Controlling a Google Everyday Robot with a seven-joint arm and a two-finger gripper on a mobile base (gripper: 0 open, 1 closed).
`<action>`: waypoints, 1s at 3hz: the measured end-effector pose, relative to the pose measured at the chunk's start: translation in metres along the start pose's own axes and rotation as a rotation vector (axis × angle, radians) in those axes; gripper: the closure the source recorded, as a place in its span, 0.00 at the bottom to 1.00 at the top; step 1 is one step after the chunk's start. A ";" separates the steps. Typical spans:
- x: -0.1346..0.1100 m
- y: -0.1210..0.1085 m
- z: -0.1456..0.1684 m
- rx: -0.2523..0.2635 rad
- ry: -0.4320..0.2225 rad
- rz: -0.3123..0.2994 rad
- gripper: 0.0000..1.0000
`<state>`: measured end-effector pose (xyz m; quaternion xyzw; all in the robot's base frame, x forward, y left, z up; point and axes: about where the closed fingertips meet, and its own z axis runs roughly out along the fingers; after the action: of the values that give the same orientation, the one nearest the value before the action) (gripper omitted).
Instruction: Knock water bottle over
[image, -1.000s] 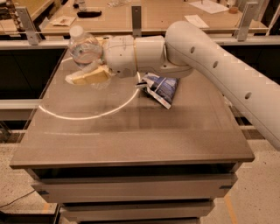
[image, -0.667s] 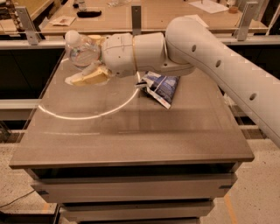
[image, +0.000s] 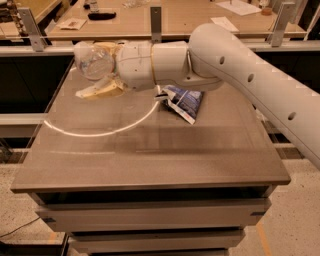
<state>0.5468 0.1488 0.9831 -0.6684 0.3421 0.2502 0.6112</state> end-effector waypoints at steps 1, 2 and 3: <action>0.006 -0.001 -0.003 0.055 0.066 -0.169 1.00; 0.011 -0.002 -0.007 0.076 0.101 -0.355 1.00; 0.022 -0.010 -0.011 0.046 0.087 -0.503 1.00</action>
Offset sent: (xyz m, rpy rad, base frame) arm 0.0159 -0.0203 -0.0087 -0.0999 -0.6236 -0.0968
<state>0.5673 0.1345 0.9743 -0.7285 0.1965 0.0533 0.6541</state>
